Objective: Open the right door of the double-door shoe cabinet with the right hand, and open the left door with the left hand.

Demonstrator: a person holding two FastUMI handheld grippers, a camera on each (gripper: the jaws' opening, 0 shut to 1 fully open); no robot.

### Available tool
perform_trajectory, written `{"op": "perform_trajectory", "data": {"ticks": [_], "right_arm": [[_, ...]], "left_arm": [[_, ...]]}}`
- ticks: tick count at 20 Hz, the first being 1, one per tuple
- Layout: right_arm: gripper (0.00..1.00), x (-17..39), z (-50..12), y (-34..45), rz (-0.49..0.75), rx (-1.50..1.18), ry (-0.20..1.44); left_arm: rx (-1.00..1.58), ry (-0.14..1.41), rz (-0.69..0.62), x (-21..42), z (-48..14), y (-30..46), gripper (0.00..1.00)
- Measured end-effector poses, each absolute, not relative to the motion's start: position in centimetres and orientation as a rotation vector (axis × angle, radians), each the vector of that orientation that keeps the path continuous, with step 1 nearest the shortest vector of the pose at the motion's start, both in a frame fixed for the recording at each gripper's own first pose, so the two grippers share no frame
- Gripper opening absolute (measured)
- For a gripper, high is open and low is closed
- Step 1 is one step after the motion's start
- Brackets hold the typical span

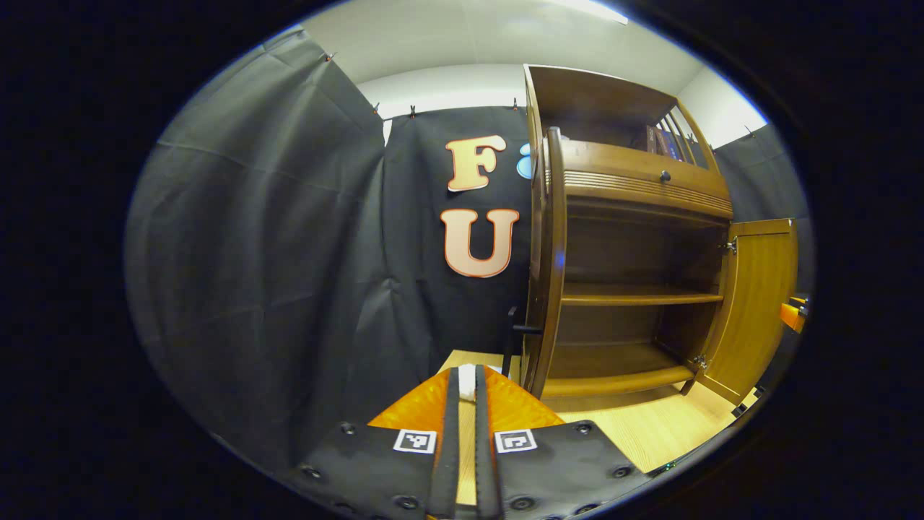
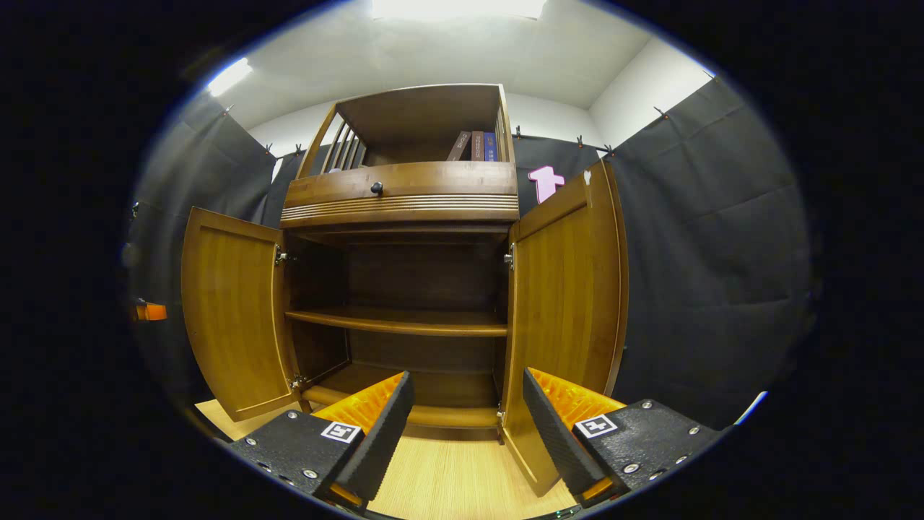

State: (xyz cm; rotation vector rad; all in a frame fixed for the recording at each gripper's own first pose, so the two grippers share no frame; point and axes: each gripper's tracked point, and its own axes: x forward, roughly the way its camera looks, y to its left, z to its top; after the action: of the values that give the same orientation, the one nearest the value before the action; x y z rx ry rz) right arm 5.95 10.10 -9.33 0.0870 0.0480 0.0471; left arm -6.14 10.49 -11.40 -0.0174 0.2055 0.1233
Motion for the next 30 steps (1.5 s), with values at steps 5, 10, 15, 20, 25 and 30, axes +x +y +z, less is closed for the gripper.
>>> {"op": "perform_trajectory", "data": {"ticks": [5, 10, 15, 20, 25, 30], "right_arm": [[0.92, 6.3, -6.9, 9.4, 0.043, 0.077, 0.024], [0.92, 6.1, -4.7, 9.8, 0.075, 0.077, 0.0], [0.92, 5.9, -2.8, 9.7, 0.07, 0.059, -0.024], [0.92, 5.8, -2.3, 9.8, 0.085, 0.058, -0.035], [0.98, 6.1, -2.7, 8.9, 0.073, 0.071, -0.021], [0.98, 6.0, -2.7, 8.5, 0.068, 0.076, -0.016]], "left_arm": [[-0.017, 0.173, 0.098, -7.1, -8.0, 7.9, 0.34], [0.028, 0.104, 0.123, -7.4, -4.1, 6.4, 0.65], [-0.031, 0.065, 0.051, -7.0, -1.7, 2.7, 0.87], [-0.055, 0.07, 0.002, -6.3, -1.3, 0.5, 1.0], [-0.048, 0.079, -0.029, -5.4, -1.3, -1.0, 0.99], [-0.041, 0.094, -0.025, -5.0, -1.8, -1.1, 0.99]]}}
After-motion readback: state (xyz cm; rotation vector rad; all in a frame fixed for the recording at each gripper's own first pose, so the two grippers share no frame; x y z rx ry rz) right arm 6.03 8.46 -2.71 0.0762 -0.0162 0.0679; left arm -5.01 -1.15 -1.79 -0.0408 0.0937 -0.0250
